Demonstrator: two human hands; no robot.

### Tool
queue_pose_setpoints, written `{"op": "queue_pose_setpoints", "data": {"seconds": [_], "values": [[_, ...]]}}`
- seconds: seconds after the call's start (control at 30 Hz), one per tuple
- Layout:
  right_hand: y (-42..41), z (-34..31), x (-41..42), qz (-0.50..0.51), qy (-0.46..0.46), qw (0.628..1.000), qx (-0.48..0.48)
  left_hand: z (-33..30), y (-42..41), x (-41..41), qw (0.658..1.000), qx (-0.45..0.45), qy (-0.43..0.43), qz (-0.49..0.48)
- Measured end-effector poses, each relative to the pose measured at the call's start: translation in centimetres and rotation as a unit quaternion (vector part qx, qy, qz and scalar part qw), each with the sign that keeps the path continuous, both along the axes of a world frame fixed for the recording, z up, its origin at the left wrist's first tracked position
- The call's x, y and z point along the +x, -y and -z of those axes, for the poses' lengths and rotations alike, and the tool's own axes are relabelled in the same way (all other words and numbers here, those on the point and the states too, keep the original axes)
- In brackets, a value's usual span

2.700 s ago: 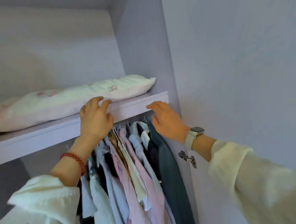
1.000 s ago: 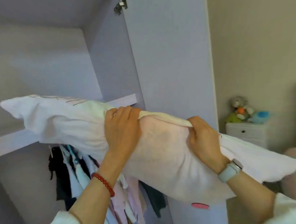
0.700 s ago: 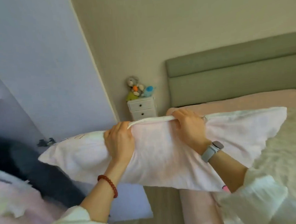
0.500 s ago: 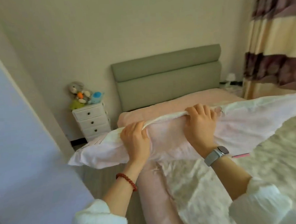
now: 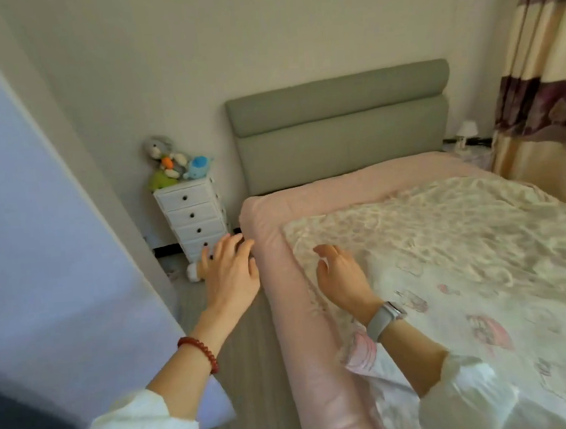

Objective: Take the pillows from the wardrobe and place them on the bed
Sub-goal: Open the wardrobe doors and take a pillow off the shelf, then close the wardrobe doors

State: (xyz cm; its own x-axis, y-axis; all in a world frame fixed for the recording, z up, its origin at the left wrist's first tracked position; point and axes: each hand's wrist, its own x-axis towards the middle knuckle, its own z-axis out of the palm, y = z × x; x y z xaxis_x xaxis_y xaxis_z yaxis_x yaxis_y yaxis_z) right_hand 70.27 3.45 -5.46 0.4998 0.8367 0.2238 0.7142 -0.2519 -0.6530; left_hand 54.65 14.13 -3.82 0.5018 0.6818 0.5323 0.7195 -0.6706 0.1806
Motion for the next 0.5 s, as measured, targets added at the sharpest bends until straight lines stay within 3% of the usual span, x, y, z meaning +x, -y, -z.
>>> {"op": "queue_pose_setpoints", "data": {"seconds": [0.13, 0.3, 0.5], "values": [[-8.4, -2.3, -7.8, -0.157, -0.045, 0.984, 0.065, -3.7, -4.1, -10.1, 0.989, 0.072, -0.044, -0.118], [-19.0, -6.9, -17.0, -0.337, -0.137, 0.928, 0.084, -7.5, -6.5, -19.0, 0.961, 0.086, -0.083, -0.251], [-28.3, -10.8, -23.6, -0.37, -0.258, 0.887, 0.104, -9.8, -8.3, -24.4, 0.931, 0.07, -0.106, -0.341]]}}
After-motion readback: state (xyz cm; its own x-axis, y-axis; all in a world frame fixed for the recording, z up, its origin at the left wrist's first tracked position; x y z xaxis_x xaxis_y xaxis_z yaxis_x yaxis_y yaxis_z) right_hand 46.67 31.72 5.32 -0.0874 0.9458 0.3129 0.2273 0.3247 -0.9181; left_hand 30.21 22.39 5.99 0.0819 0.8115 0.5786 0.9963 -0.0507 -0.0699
